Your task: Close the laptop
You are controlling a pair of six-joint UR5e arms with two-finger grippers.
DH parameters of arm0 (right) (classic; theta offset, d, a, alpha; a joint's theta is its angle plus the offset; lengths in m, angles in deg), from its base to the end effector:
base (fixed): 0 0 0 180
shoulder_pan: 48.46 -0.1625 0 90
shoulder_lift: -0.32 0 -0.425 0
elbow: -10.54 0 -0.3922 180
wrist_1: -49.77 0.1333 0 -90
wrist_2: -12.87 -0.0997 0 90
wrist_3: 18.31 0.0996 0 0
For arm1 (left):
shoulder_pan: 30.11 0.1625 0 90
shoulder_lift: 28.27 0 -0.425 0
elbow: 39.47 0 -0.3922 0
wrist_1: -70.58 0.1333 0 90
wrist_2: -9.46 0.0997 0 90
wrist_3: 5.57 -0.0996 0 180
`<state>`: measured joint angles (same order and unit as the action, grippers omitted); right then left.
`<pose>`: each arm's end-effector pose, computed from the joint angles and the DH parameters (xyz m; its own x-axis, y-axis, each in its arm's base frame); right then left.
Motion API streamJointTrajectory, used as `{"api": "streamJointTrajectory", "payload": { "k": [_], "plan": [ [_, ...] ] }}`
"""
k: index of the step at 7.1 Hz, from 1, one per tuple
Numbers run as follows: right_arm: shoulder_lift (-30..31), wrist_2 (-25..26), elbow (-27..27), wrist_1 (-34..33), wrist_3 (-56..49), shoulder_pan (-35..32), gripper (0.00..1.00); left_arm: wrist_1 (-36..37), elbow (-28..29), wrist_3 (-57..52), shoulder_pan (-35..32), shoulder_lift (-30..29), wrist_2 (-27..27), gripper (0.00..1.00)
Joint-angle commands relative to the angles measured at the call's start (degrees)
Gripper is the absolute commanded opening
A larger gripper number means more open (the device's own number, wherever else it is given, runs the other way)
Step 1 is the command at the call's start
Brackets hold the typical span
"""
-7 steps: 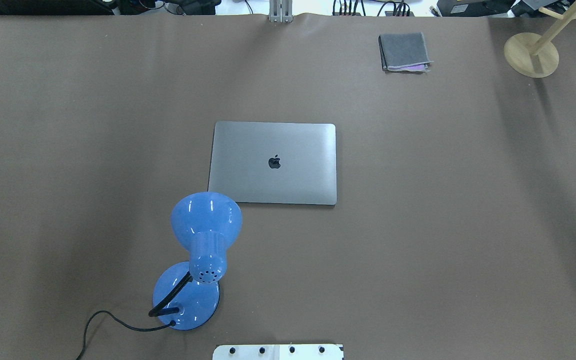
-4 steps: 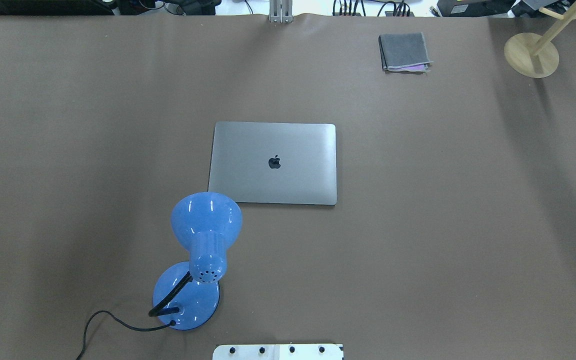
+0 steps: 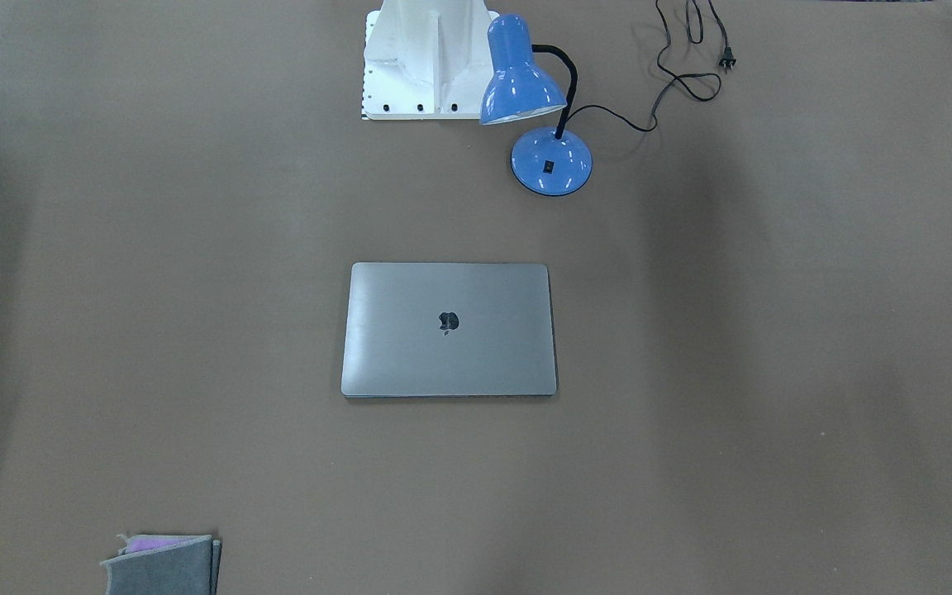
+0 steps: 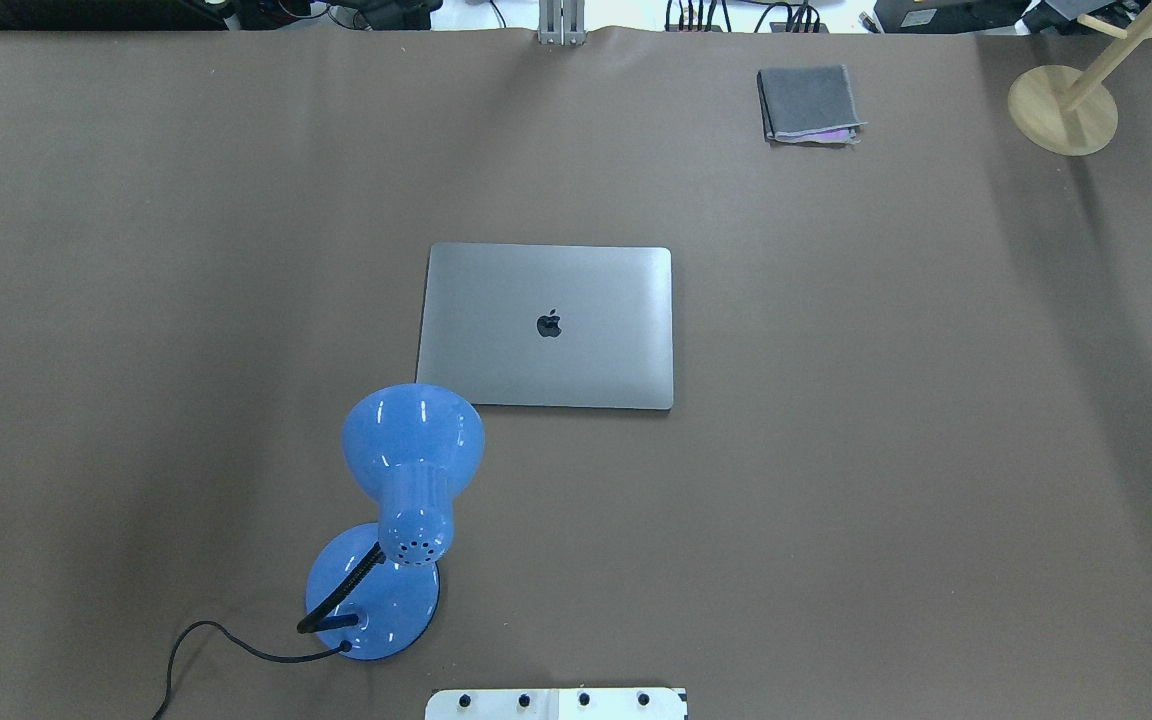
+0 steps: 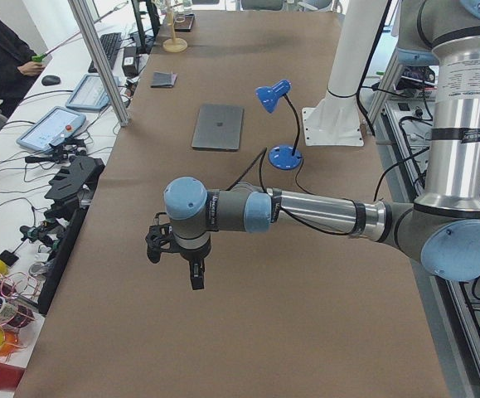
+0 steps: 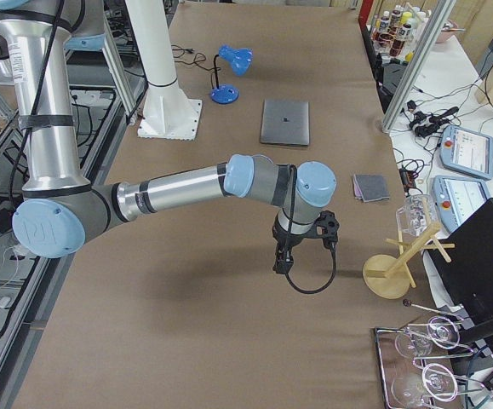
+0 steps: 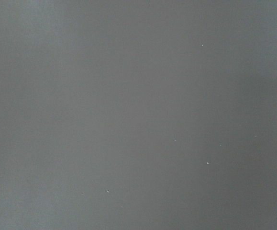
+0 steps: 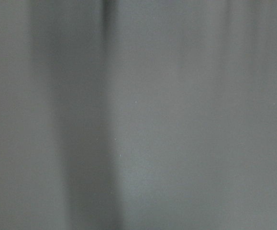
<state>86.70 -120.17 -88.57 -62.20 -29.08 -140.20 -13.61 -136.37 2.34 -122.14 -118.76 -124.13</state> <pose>0.0804 -0.4939 0.5881 0.7200 -0.0549 0.6918 0.1064 0.9938 -0.0319 -0.0821 -0.4916 0.6064 0.7127 -0.1441 -0.6865 0.1348 0.9886 -0.0675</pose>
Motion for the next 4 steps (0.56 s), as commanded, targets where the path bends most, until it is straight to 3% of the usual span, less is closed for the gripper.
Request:
{"api": "streamJointTrajectory", "payload": {
  "k": [1, 4],
  "plan": [
    [0.5, 0.3, 1.3, 4.1, 0.4, 0.0, 1.00, 0.1, 0.0, 0.0, 0.0, 0.0, 0.0, 0.98],
    [0.4, 0.2, 1.2, 4.2, 0.6, 0.0, 1.00, 0.1, 0.4, 0.5, 0.0, 0.0, -0.2, 0.98]
  ]
}}
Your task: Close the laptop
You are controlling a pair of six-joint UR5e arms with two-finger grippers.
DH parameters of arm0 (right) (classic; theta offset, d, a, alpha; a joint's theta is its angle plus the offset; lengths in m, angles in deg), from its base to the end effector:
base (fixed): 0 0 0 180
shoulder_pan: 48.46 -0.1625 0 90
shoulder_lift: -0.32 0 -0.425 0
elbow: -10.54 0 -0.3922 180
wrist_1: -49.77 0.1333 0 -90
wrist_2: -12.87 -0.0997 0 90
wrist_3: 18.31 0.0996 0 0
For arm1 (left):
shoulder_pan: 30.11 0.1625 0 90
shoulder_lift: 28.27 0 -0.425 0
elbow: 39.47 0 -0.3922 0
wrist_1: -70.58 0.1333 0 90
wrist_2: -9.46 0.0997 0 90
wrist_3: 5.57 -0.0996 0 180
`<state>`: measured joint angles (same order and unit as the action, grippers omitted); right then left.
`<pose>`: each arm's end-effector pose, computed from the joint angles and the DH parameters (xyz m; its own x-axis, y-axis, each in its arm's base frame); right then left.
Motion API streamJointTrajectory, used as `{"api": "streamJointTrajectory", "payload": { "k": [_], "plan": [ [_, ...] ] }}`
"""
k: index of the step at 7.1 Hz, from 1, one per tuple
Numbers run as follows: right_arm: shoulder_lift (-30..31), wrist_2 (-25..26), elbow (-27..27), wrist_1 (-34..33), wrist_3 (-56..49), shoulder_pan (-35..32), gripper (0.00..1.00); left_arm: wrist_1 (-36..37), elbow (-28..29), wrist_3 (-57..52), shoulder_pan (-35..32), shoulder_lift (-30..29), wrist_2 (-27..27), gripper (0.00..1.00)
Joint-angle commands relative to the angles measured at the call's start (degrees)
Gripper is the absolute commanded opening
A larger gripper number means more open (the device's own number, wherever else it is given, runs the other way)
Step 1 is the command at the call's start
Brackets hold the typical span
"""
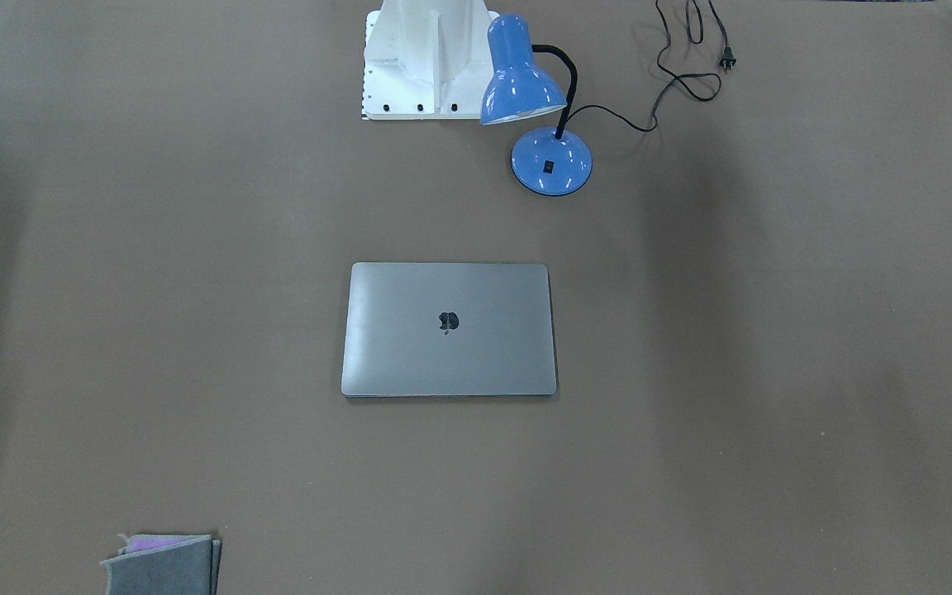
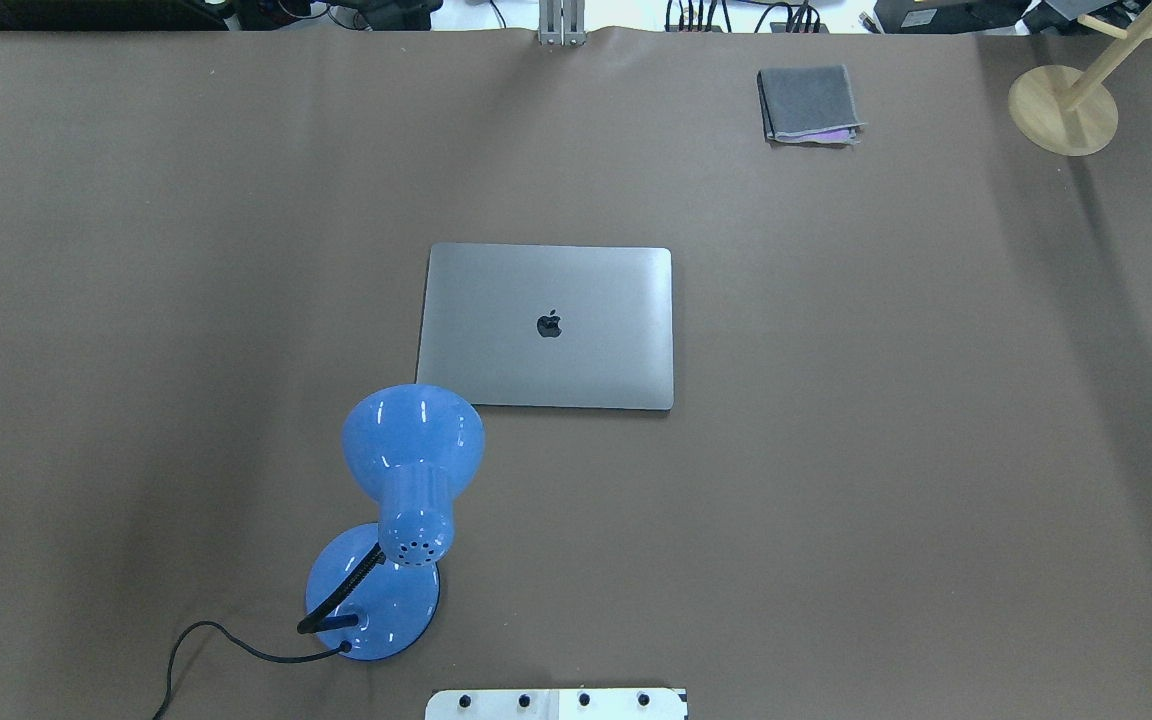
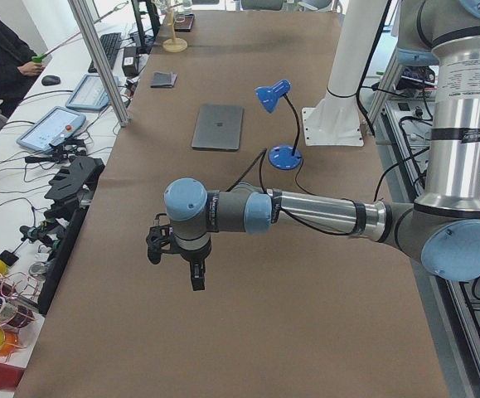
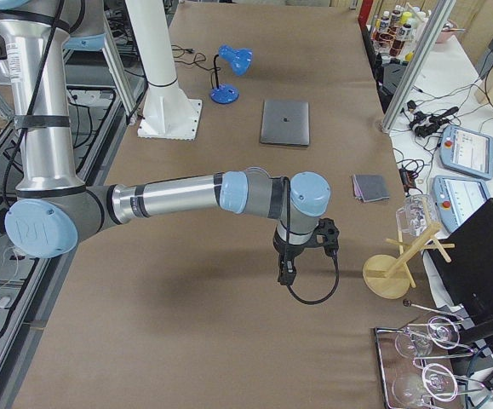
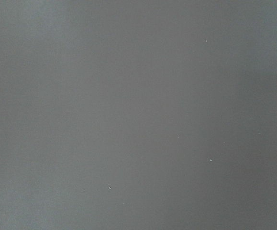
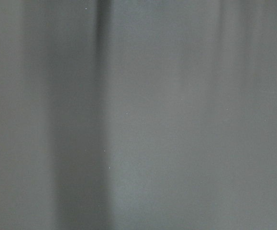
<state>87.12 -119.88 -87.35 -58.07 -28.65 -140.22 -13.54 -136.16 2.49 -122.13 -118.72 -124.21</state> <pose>0.0810 -0.4968 0.5957 0.7251 -0.0775 0.6842 0.1013 0.9948 0.0054 -0.0819 -0.4912 0.6086 0.7113 -0.1503 -0.6866 0.1363 0.9878 -0.0750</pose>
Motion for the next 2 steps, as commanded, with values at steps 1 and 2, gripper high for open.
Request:
{"api": "streamJointTrajectory", "payload": {
  "k": [1, 2],
  "plan": [
    [0.0, -0.1, 0.0, 0.0, 0.1, 0.0, 1.00, 0.0, 0.4, 0.1, 0.0, -0.1, -0.1, 0.98],
    [0.0, -0.2, 0.0, 0.1, 0.1, 0.0, 1.00, -0.1, 0.5, -0.1, 0.0, 0.0, 0.0, 0.98]
  ]
}}
